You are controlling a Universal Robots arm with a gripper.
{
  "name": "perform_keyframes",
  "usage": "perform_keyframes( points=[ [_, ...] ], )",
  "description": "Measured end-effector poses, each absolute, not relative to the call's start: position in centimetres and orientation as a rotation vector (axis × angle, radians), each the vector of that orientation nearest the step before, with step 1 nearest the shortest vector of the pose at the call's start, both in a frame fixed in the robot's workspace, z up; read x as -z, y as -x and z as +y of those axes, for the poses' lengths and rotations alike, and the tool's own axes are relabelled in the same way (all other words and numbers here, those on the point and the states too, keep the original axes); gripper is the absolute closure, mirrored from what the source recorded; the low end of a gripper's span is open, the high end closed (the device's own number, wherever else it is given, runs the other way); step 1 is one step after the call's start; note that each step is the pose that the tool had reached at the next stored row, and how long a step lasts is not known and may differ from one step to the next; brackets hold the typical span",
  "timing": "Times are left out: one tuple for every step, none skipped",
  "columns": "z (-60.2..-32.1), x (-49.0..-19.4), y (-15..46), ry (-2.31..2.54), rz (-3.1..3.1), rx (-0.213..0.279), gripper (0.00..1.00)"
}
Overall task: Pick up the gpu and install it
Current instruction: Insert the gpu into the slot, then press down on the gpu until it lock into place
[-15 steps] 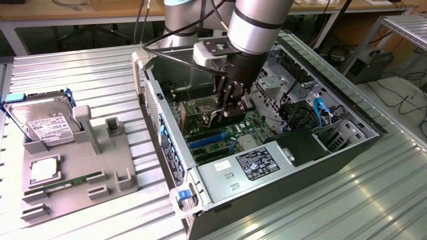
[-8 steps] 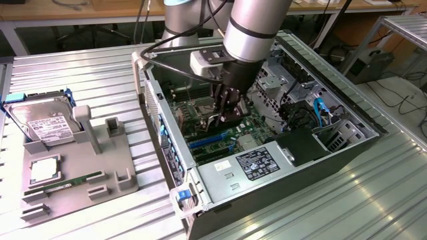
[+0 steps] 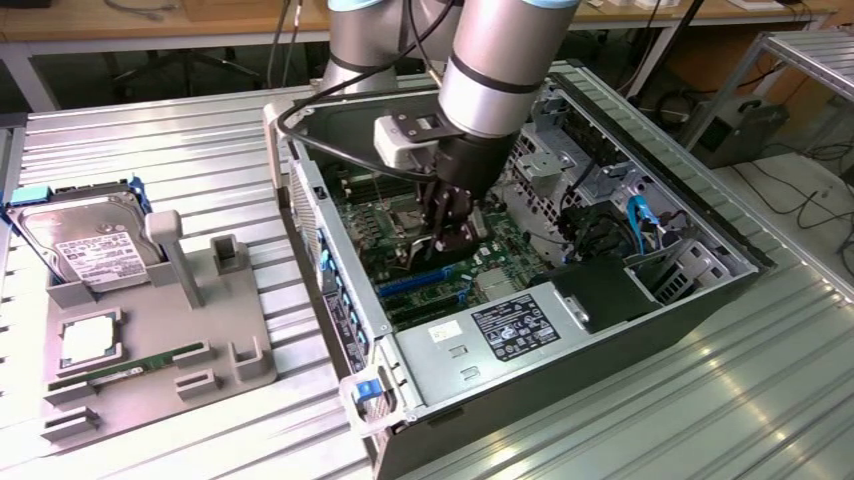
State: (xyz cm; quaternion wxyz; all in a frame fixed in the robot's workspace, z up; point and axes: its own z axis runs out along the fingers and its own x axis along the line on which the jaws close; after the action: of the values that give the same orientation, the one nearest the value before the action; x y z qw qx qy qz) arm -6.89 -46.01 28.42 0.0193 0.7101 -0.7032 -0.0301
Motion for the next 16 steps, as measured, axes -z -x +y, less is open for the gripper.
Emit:
perform_keyframes(
  points=[
    [-46.0, -28.3, 6.9, -2.204, -2.183, 0.093, 0.74],
    [-46.0, -28.1, 6.9, -2.204, -2.183, 0.093, 0.74],
    [-46.0, -27.9, 6.9, -2.204, -2.183, 0.093, 0.74],
    [-46.0, -27.8, 7.0, -2.204, -2.183, 0.093, 0.74],
    [-46.0, -27.7, 7.0, -2.204, -2.183, 0.093, 0.74],
    [-46.0, -27.6, 7.0, -2.204, -2.183, 0.093, 0.74],
    [-46.0, -27.5, 7.0, -2.204, -2.183, 0.093, 0.74],
    [-46.0, -27.4, 7.0, -2.204, -2.183, 0.093, 0.74],
    [-46.0, -27.3, 7.0, -2.205, -2.183, 0.094, 0.74],
    [-46.0, -27.2, 7.0, -2.205, -2.183, 0.094, 0.74],
    [-46.0, -27.2, 7.0, -2.205, -2.183, 0.094, 0.74],
    [-46.0, -27.1, 7.0, -2.205, -2.184, 0.095, 0.74],
    [-46.0, -27.0, 7.1, -2.204, -2.185, 0.095, 0.74],
    [-46.0, -27.0, 7.1, -2.203, -2.187, 0.095, 0.74],
    [-46.0, -27.0, 7.1, -2.202, -2.188, 0.095, 0.74],
    [-46.0, -26.9, 7.1, -2.201, -2.190, 0.096, 0.74]
  ],
)
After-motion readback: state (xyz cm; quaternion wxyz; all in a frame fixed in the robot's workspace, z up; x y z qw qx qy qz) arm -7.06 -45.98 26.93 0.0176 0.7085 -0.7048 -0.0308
